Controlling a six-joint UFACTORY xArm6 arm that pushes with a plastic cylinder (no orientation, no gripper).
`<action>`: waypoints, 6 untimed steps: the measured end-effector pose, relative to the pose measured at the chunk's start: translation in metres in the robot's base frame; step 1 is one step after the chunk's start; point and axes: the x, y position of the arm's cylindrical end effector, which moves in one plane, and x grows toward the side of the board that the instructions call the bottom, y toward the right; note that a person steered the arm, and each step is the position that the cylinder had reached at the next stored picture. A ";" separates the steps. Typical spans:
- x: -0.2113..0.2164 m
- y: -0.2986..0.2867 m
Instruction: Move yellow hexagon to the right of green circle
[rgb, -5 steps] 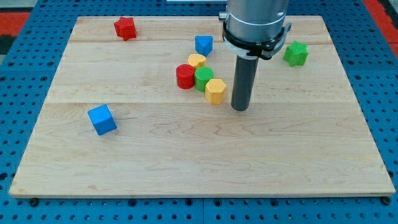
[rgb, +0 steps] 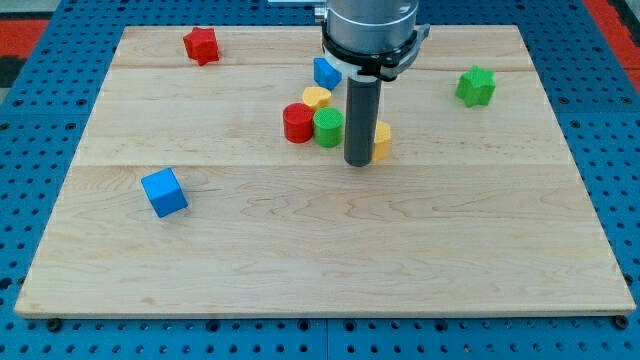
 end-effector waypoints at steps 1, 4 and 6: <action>0.000 0.019; -0.017 0.051; -0.037 0.050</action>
